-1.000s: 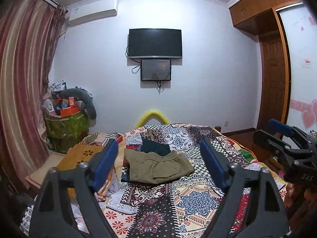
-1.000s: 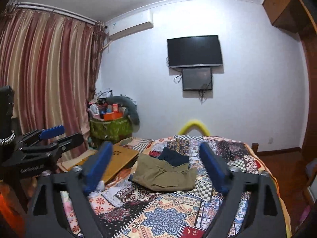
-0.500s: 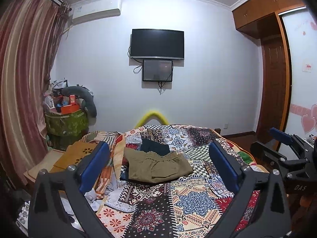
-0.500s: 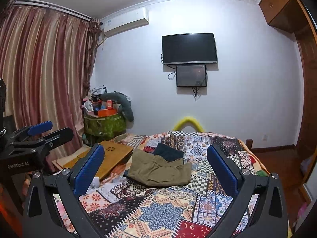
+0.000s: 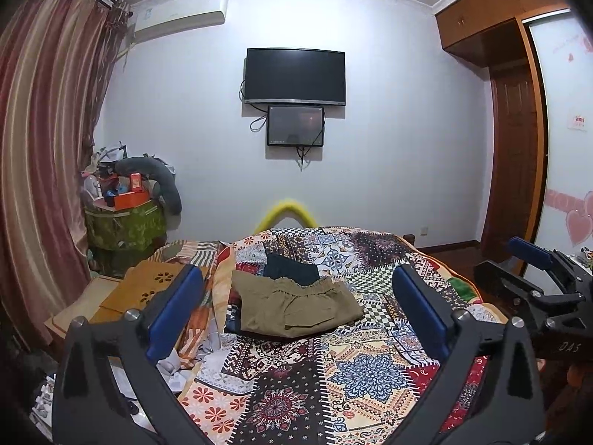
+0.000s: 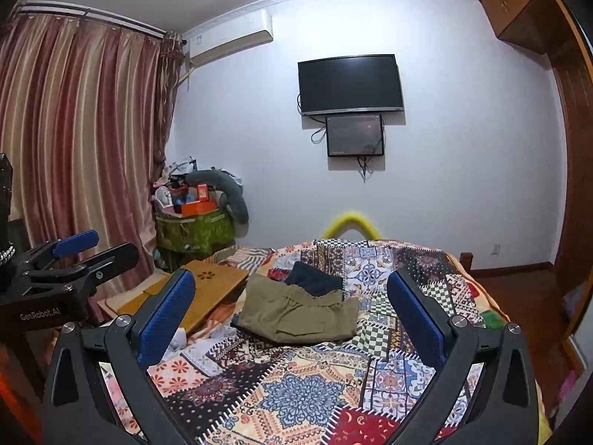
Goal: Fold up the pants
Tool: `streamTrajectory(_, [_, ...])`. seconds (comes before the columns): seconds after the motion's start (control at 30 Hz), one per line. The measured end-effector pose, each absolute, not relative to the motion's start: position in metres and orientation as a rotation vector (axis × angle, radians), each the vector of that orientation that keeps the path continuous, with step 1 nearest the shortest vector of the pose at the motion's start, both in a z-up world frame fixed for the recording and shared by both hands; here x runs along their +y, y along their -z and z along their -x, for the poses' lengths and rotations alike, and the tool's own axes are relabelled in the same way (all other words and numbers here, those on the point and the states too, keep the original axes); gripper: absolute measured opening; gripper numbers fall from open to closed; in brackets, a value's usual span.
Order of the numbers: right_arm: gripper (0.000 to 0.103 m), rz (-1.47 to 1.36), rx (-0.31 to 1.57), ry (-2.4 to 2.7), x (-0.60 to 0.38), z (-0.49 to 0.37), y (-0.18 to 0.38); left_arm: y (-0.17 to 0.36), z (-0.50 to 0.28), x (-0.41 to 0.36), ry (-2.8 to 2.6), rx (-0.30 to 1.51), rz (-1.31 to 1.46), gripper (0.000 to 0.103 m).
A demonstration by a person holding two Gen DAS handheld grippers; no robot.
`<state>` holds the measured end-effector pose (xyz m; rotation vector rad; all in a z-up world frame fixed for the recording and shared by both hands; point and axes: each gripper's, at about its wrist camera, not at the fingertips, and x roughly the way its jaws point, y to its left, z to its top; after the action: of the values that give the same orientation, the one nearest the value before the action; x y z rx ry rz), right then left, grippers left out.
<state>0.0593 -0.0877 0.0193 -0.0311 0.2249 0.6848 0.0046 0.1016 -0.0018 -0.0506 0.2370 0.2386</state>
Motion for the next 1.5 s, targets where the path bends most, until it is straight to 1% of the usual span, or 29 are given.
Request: streamTrajectory(1.5, [0.103, 0.036, 0.221, -0.658, -0.0916, -0.0549, -0.023, 0.0063, -0.0069, 0.1064, -0.21, 0.245, 0.077, 0.103])
